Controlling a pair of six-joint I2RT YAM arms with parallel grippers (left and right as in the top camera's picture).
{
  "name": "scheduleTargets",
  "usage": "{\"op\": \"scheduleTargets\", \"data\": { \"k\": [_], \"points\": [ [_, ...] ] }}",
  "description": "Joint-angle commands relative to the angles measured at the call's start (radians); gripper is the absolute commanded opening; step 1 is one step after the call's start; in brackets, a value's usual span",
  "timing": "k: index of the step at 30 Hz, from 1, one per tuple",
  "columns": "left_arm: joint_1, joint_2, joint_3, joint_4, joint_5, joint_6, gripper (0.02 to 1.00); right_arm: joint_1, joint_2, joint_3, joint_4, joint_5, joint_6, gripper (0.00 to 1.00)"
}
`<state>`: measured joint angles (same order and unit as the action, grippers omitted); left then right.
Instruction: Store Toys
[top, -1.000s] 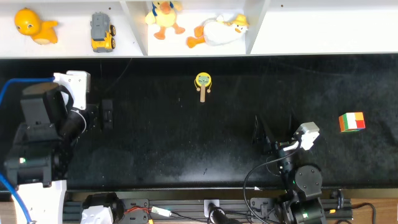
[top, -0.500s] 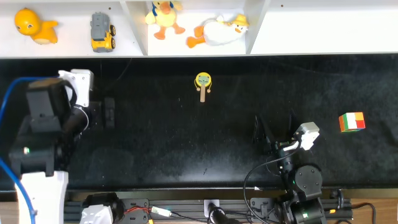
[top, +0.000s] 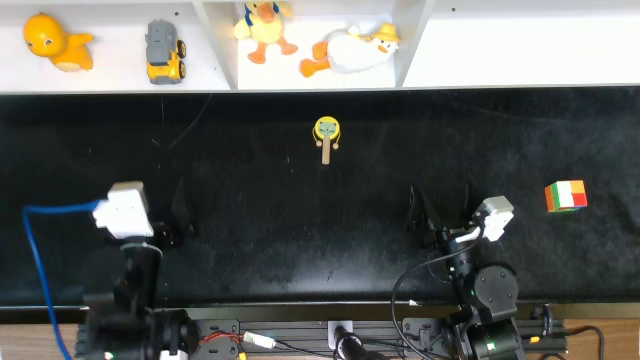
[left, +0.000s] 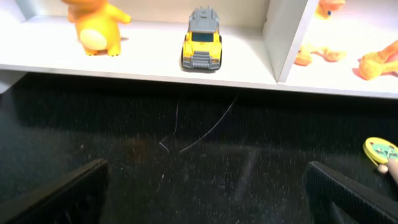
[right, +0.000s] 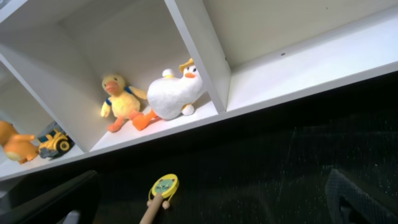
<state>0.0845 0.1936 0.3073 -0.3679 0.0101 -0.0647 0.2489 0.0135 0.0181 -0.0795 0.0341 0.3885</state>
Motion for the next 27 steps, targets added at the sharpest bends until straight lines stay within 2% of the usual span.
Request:
{"op": "scheduleTargets", "data": {
  "k": [1, 9, 13, 17, 27],
  "points": [
    [-0.01, -0.133, -0.102, 0.071, -0.021, -0.061, 0.998, -0.002, -0.01, -0.014, 0.005, 0.01, 0.0, 0.996],
    [-0.078, -0.191, -0.296, 0.373, -0.061, -0.069, 0.998, -0.002, -0.01, -0.014, 0.005, 0.01, 0.0, 0.996],
    [-0.124, -0.191, -0.299, 0.356, -0.063, -0.068, 0.996, -0.002, -0.01, -0.014, 0.005, 0.01, 0.0, 0.996],
    [-0.134, -0.191, -0.299, 0.284, -0.004, -0.068, 0.998, -0.002, -0.01, -0.014, 0.005, 0.01, 0.0, 0.993],
    [-0.13, -0.191, -0.299, 0.284, -0.004, -0.068, 0.998, -0.002, -0.01, -0.014, 0.005, 0.01, 0.0, 0.996]
  ]
}}
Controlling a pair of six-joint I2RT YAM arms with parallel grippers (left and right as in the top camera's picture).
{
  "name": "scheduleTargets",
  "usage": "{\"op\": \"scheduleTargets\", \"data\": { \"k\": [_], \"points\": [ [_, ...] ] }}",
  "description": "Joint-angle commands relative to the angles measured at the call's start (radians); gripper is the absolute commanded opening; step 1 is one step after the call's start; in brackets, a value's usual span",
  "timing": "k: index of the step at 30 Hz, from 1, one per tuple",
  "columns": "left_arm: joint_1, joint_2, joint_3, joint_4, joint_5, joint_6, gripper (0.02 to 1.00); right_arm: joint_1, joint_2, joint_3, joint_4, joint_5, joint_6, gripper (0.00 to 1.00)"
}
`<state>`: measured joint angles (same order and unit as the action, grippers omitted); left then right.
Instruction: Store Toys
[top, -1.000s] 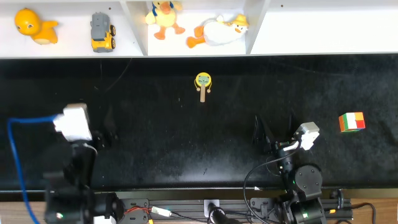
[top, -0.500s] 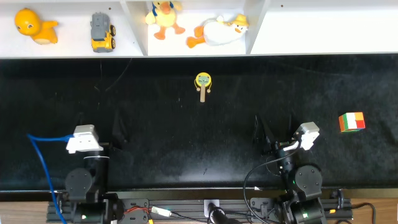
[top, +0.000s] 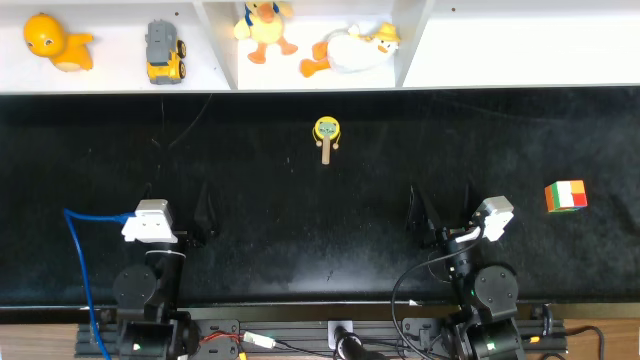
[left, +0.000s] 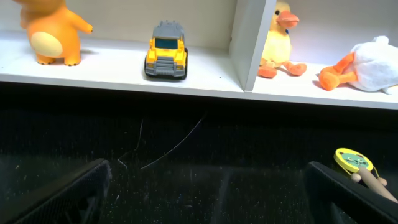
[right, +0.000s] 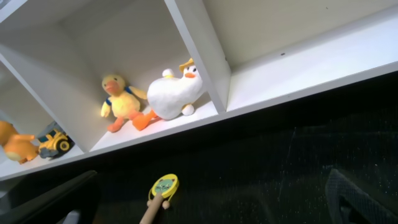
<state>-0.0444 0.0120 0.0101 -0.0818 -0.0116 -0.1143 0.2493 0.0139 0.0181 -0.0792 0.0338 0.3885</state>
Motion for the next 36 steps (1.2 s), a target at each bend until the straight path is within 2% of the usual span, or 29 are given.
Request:
{"op": "scheduleTargets", "data": {
  "k": [1, 31, 36],
  "points": [
    [-0.002, -0.009, -0.002, -0.002, 0.018, -0.018, 0.998, -0.003, -0.01, -0.014, 0.005, 0.01, 0.0, 0.996],
    [-0.002, -0.009, -0.002, -0.002, 0.018, -0.018, 0.998, -0.003, -0.01, -0.013, 0.006, 0.027, -0.026, 0.996],
    [-0.002, -0.009, -0.002, -0.002, 0.018, -0.018, 0.998, -0.001, -0.01, -0.013, 0.006, -0.028, -0.018, 0.996]
  ]
}}
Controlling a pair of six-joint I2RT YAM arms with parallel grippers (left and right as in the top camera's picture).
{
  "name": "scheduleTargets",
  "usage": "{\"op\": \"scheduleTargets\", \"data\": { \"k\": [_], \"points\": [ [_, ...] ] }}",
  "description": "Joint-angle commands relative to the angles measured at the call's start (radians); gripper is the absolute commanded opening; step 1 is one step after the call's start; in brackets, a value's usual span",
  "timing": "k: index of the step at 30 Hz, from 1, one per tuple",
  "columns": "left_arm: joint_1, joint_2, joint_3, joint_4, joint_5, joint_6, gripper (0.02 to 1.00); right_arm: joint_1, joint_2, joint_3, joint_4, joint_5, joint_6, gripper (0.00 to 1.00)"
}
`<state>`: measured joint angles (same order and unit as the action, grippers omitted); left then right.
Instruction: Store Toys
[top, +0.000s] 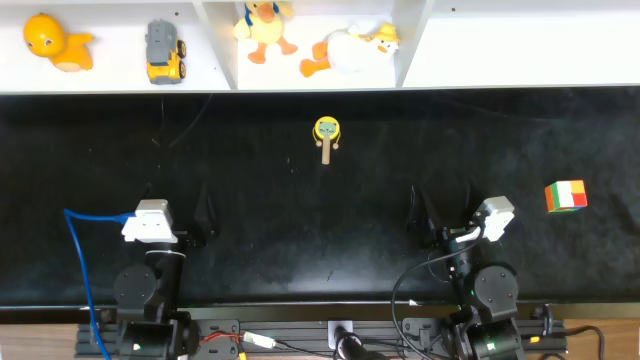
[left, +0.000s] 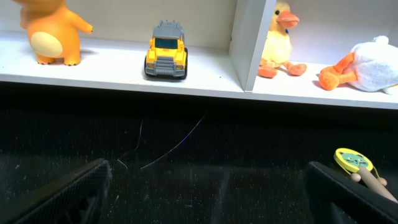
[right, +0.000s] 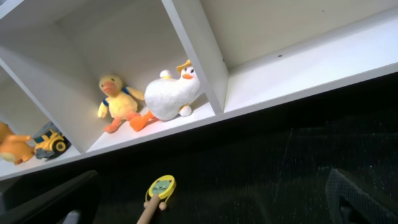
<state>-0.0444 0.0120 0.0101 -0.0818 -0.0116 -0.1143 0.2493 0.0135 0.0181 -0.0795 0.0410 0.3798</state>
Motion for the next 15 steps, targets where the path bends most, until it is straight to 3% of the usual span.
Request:
{"op": "scheduleTargets", "data": {
  "k": [1, 11, 15],
  "points": [
    [-0.002, -0.009, -0.002, -0.002, 0.018, -0.018, 0.998, -0.001, -0.01, -0.013, 0.014, -0.066, -0.002, 0.996],
    [-0.002, -0.009, -0.002, -0.002, 0.018, -0.018, 0.998, -0.001, 0.055, 0.114, -0.087, -0.314, 0.069, 0.996],
    [-0.002, -0.009, -0.002, -0.002, 0.018, -0.018, 0.998, -0.001, 0.199, 0.311, -0.24, -0.333, 0.015, 0.996]
  ]
}}
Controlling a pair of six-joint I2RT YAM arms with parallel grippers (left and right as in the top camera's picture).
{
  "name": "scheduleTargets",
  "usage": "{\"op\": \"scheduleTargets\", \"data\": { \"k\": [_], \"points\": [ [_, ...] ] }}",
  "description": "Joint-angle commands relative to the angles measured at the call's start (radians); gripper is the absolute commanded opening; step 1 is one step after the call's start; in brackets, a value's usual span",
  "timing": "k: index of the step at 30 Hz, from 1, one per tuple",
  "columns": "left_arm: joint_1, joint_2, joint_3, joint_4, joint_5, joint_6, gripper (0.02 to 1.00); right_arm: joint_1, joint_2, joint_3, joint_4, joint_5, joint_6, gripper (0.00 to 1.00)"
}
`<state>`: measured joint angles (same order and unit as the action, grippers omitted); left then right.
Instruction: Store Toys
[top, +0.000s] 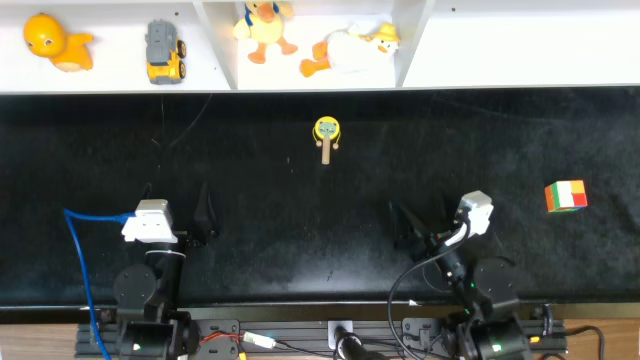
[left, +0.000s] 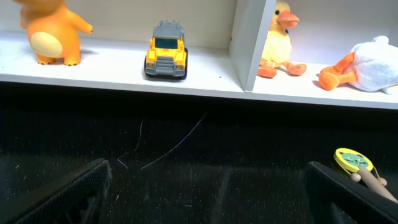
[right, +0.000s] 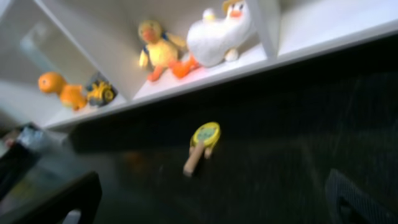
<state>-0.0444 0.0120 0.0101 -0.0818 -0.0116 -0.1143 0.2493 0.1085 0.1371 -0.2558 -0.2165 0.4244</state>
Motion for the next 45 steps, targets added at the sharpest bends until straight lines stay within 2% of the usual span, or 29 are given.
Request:
{"op": "scheduleTargets", "data": {
  "k": [1, 4, 8, 11, 14, 17, 20, 25, 33, 45],
  "points": [
    [-0.002, -0.009, -0.002, -0.002, 0.018, -0.018, 0.998, -0.001, 0.156, 0.25, -0.103, -0.088, -0.056, 0.998],
    [-0.002, -0.009, -0.002, -0.002, 0.018, -0.018, 0.998, -0.001, 0.33, 0.44, -0.238, -0.132, -0.14, 0.996],
    [-0.002, -0.009, -0.002, -0.002, 0.017, -0.018, 0.998, 0.004, 0.578, 0.713, -0.473, -0.126, -0.226, 0.998],
    [-0.002, -0.009, -0.002, -0.002, 0.018, -0.018, 0.998, 0.031, 0.746, 0.895, -0.629, -0.073, -0.257, 0.993],
    [-0.002, -0.009, -0.002, -0.002, 0.018, -0.018, 0.998, 0.098, 0.896, 1.051, -0.744, 0.023, -0.257, 0.998],
    [-0.002, -0.009, -0.002, -0.002, 0.018, -0.018, 0.998, 0.195, 1.033, 1.168, -0.812, 0.111, -0.215, 0.998],
    [-0.002, -0.009, -0.002, -0.002, 0.018, -0.018, 0.998, 0.285, 1.15, 1.233, -0.833, 0.182, -0.161, 0.998],
    [-0.002, -0.009, -0.002, -0.002, 0.018, -0.018, 0.996, 0.362, 1.316, 1.265, -0.822, 0.192, -0.053, 0.998],
    [-0.002, -0.009, -0.002, -0.002, 0.018, -0.018, 0.998, 0.388, 1.53, 1.265, -0.784, 0.192, -0.016, 0.998],
    [-0.002, -0.009, -0.002, -0.002, 0.018, -0.018, 0.998, 0.383, 1.751, 1.265, -0.592, 0.217, 0.03, 0.996]
  ]
}}
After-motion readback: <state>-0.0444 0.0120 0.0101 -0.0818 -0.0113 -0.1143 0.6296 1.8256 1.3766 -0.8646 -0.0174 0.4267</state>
